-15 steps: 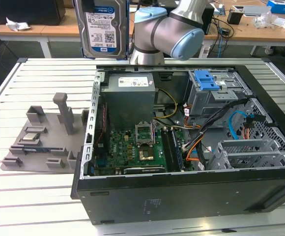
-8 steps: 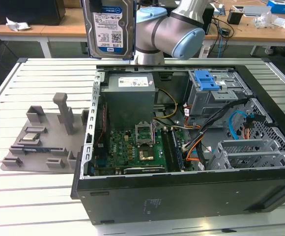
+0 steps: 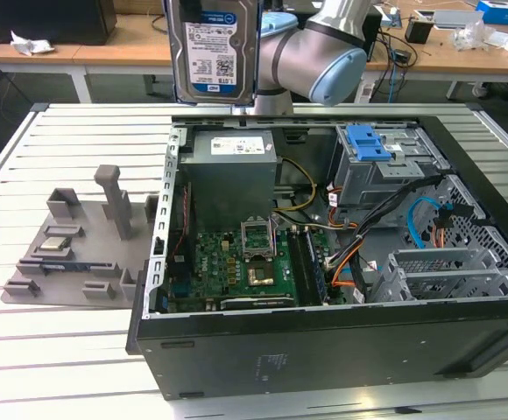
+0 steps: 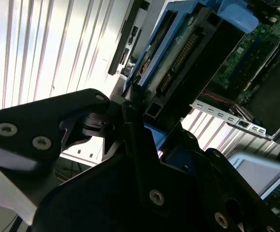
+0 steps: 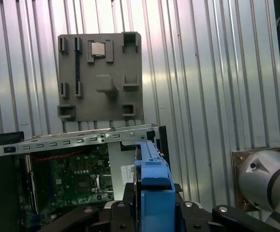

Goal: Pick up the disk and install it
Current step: 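Pick up the disk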

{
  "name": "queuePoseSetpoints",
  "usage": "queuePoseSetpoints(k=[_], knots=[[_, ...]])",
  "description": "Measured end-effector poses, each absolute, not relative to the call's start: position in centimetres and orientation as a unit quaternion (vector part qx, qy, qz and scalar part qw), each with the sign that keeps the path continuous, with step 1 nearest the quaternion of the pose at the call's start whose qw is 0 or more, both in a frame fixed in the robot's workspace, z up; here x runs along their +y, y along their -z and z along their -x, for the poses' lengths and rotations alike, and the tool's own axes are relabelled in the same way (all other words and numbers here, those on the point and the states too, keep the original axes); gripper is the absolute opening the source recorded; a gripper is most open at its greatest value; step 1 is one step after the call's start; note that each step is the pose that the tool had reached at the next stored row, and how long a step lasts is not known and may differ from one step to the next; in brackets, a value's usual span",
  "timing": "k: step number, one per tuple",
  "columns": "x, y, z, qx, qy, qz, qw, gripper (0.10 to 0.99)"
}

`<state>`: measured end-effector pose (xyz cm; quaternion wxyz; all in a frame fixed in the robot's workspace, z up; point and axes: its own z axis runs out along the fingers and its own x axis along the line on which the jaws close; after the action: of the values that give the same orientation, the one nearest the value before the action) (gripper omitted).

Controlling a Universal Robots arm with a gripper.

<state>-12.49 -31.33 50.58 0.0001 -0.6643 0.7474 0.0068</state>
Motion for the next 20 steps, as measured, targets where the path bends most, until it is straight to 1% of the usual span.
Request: queuePoseSetpoints(k=[20], knots=[[-31.3, -50.6, 7.3, 0.747, -0.007, 0.664, 0.000, 0.369]])
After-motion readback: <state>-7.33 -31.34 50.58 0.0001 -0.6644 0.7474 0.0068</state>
